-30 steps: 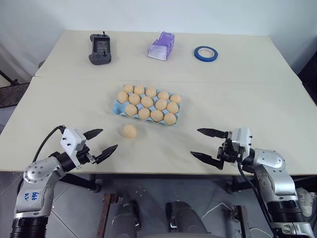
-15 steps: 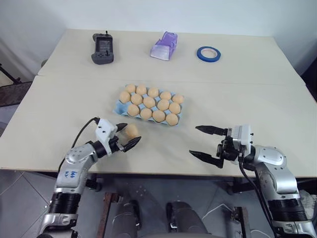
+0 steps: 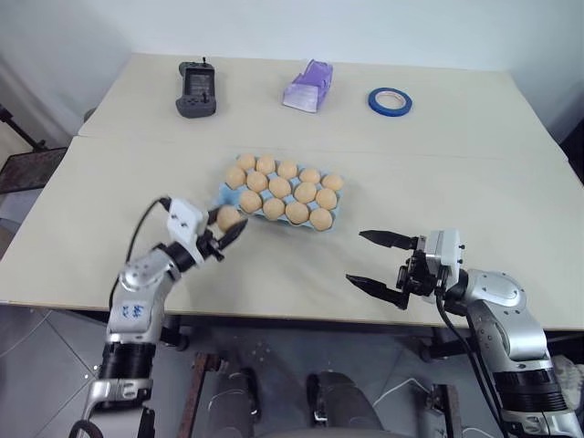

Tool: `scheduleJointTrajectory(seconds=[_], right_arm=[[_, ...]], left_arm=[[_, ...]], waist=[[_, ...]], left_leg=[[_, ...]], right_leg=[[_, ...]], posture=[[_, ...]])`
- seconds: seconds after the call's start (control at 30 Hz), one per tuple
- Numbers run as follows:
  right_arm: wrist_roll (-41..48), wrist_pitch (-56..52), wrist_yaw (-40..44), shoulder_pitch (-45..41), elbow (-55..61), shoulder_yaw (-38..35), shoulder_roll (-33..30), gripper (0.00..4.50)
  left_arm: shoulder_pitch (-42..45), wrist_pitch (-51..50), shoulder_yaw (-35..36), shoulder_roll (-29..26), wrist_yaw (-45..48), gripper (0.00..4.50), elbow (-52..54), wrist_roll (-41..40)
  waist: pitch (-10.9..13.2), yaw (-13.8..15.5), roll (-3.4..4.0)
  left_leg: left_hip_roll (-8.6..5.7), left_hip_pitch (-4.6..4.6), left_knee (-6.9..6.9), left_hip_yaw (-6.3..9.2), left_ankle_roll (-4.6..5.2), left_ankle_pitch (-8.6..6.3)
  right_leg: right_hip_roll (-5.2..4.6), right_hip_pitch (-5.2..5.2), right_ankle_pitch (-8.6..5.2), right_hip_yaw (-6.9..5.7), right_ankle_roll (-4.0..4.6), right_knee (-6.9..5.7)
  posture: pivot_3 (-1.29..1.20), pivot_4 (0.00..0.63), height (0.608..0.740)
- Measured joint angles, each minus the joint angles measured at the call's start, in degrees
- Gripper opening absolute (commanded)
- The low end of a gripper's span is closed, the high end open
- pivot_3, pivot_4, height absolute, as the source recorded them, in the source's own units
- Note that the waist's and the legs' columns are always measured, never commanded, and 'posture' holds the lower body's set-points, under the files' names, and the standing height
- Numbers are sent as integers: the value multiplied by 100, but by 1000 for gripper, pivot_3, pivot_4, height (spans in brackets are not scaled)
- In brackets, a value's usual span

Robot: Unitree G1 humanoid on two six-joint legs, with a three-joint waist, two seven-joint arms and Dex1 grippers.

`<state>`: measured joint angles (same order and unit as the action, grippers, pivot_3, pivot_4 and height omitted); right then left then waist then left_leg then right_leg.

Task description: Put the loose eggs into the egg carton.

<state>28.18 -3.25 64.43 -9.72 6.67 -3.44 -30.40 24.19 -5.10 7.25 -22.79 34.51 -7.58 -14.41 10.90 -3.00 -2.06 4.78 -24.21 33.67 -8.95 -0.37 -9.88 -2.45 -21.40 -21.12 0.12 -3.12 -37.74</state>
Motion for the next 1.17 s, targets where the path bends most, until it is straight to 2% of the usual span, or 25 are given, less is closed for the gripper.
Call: scheduleJointTrajectory(seconds=[0.3, 0.33, 0.5, 0.53, 0.63, 0.8, 1.0, 1.17], right_arm=[[-8, 57, -118, -49, -7, 79, 51, 4500], [-7, 63, -142, -48, -7, 80, 56, 4500], [-7, 73, -224, -18, -6, 80, 90, 4500], [-7, 74, -228, -2, -6, 80, 90, 4500], [-7, 78, -245, 6, -5, 82, 95, 4500], [-7, 98, -254, 118, -4, 82, 106, 4500], [-9, 136, -169, 91, -159, 73, 84, 4500], [-50, 233, -122, -37, -531, 63, 75, 4500]], left_arm=[[1338, 842, -116, 40, -5, 2073, -2170, 336], [1470, 971, -106, 40, 0, 2764, -2392, 345], [1682, 1313, -93, 41, 273, 4303, -3126, 339], [1681, 1353, -92, 40, 338, 4485, -3152, 335], [1627, 1401, -67, 22, 504, 4485, -3074, 286], [287, 1162, 131, -502, 778, 4485, -1687, 45], [-1296, 670, 690, -1291, 937, 4485, -200, -165], [-2093, 413, 877, -1369, 947, 4485, 449, -289]], waist=[[1, 32, -2], [1, 31, -2], [1, 28, -2], [2, 30, -4], [2, 30, -4], [2, -72, -4], [3, -40, -3], [3, -26, -3]], left_leg=[[-2, -9, 3, -5, 11, -5], [0, -9, 3, -6, 12, -4], [0, -9, 3, -8, 13, -3], [0, -9, 3, -8, 13, -3], [0, -9, 6, -9, 10, -5], [16, -5, -6, -19, 10, -2], [17, 3, -3, -10, -8, -11], [3, -1, -14, -13, -3, -13]], right_leg=[[1, -7, 3, 3, -6, 4], [3, -7, 3, 3, -6, 4], [5, -8, 2, 3, -7, 4], [5, -8, 2, 2, -7, 4], [4, -7, 2, 3, -7, 2], [16, -13, -1, 14, -2, 0], [6, -6, -7, 7, 10, -4], [-24, -4, -6, 6, 24, 21]], posture=[[0, 150, 740], [0, 150, 740], [0, 150, 740], [0, 150, 740], [0, 150, 740], [0, 150, 740], [0, 150, 740], [0, 150, 740]])
